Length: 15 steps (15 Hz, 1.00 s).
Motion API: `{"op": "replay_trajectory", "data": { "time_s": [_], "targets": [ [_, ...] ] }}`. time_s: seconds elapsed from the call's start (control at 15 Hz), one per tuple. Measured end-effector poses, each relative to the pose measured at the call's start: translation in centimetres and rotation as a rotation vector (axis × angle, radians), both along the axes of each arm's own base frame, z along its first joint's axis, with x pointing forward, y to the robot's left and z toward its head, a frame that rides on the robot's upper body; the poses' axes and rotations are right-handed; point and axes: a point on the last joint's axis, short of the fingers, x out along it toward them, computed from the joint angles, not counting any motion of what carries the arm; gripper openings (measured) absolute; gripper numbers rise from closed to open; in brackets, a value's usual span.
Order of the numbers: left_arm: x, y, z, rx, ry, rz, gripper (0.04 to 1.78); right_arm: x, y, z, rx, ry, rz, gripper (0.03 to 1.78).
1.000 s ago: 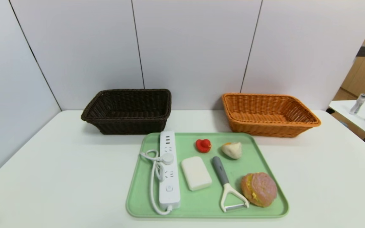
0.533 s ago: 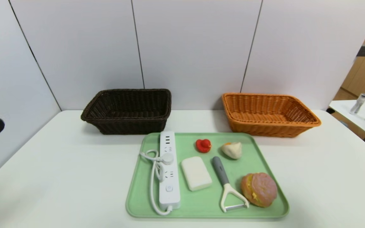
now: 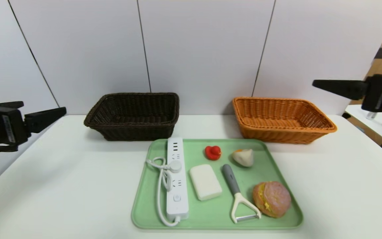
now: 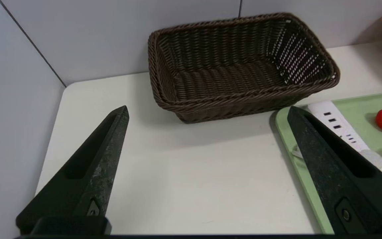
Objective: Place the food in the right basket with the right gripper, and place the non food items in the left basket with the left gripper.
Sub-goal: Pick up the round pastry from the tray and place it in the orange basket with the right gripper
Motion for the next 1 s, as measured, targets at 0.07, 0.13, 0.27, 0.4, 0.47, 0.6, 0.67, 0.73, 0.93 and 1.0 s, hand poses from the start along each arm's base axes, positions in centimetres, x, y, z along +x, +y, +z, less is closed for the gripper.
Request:
{"op": "replay_trajectory", "data": {
  "time_s": [0.07, 0.13, 0.27, 0.4, 0.47, 0.6, 0.67, 0.73, 0.93, 1.0],
  "targets": [
    [0.9, 0.0, -0.5, 0.011, 0.028, -0.002, 1.69, 1.0, 0.8, -0.6, -0.007, 0.053, 0.028, 1.70],
    [1.7, 0.0, -0.9, 0.018, 0.054, -0.003, 1.69, 1.6, 1.7, -1.4, -0.019, 0.121, 0.059, 1.70],
    [2.7, 0.0, -1.5, 0.021, 0.086, -0.002, 1.69, 2.2, 3.3, -3.0, -0.052, 0.263, 0.122, 1.70],
    [3.2, 0.0, -1.8, 0.021, 0.102, -0.003, 1.69, 1.7, 4.5, -4.3, -0.092, 0.393, 0.172, 1.70],
    [3.3, 0.0, -1.9, 0.021, 0.108, -0.003, 1.69, 1.3, 4.9, -4.9, -0.117, 0.462, 0.197, 1.70],
    [3.4, 0.0, -2.0, 0.021, 0.115, -0.003, 1.69, 0.4, 5.5, -6.0, -0.156, 0.555, 0.234, 1.70],
    [3.5, 0.0, -2.1, 0.021, 0.116, -0.002, 1.69, 0.3, 5.7, -6.5, -0.164, 0.570, 0.244, 1.70],
    [3.5, 0.0, -2.1, 0.021, 0.118, -0.001, 1.69, 0.2, 5.8, -6.9, -0.171, 0.587, 0.247, 1.70],
    [3.4, 0.0, -2.2, 0.021, 0.121, -0.001, 1.69, -0.3, 5.7, -8.7, -0.217, 0.638, 0.263, 1.70],
    [3.4, 0.0, -2.2, 0.021, 0.121, -0.001, 1.69, -0.5, 5.6, -9.5, -0.239, 0.656, 0.273, 1.70]
  ]
}}
